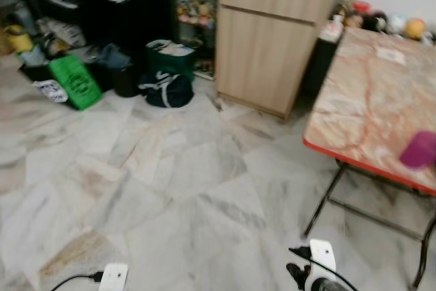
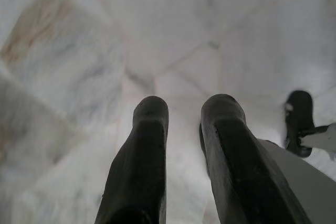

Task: Setting the table

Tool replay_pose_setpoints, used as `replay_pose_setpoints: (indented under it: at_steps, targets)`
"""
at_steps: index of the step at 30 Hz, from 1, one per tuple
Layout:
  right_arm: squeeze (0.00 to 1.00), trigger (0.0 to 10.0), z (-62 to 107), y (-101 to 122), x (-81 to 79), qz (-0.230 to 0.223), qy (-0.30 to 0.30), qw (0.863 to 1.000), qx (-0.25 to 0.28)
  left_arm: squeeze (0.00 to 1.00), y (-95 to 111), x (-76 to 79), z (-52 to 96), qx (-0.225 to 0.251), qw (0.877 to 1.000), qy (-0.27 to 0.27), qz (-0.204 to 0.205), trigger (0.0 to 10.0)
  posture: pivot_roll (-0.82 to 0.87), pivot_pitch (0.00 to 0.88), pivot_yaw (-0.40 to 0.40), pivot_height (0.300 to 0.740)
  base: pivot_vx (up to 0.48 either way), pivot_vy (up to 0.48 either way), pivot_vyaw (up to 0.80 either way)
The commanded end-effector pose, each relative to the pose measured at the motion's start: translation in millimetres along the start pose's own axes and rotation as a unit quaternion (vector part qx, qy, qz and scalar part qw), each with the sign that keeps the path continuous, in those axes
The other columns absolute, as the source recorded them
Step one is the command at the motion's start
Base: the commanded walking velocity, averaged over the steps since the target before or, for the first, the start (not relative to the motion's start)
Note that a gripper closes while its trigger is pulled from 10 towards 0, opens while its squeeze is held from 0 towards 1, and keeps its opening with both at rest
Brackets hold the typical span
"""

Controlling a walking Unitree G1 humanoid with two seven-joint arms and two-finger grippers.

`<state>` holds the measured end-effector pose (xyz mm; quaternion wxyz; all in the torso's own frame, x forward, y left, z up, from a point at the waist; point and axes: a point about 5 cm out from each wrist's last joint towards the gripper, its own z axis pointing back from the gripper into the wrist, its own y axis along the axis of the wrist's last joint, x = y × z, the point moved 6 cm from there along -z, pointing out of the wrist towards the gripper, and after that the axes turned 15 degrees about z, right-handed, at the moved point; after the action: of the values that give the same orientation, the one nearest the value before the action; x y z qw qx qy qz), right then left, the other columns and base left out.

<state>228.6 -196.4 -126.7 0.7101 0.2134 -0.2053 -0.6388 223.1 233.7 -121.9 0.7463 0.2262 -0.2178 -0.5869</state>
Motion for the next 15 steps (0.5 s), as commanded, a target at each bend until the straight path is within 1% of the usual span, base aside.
replay_pose_setpoints:
  at_steps: [1, 3, 5, 9, 15]
  targets:
    - [0.0, 10.0, -0.9, 3, -3.5, -0.005, 0.001, 1.0, 0.006, 0.0, -8, -2.4, 1.2, -0.012, 1.0, 0.002, -0.012, 10.0, 0.03, 0.03, -0.006, 0.74, 0.0, 0.0, -0.79]
    - [0.0, 10.0, -1.2, 3, -5.3, -0.006, 0.002, 1.0, 0.006, 0.0, -8, -2.3, 1.2, -0.012, 1.0, 0.001, -0.013, 10.0, 0.03, 0.027, -0.006, 0.74, 0.0, 0.0, -0.79]
    - [0.0, 10.0, -1.9, 2, -10.9, -0.006, 0.005, 1.0, 0.005, 0.0, -8, -1.9, 1.2, -0.013, 1.0, 0.001, -0.014, 10.0, 0.03, 0.023, -0.005, 0.74, 0.0, 0.0, -0.79]
    - [0.0, 10.0, -2.4, 2, -15.1, -0.006, 0.008, 1.0, 0.006, 0.0, -9, -2.1, 1.3, -0.014, 1.0, 0.001, -0.015, 10.0, 0.03, 0.012, -0.002, 0.74, 0.0, 0.0, -0.79]
    - [0.0, 10.0, -2.4, 2, -16.1, -0.005, 0.011, 1.0, 0.007, 0.0, -6, -3.5, 1.2, -0.011, 1.0, 0.001, -0.019, 10.0, 0.03, 0.0, 0.008, 0.74, 0.0, 0.0, -0.79]
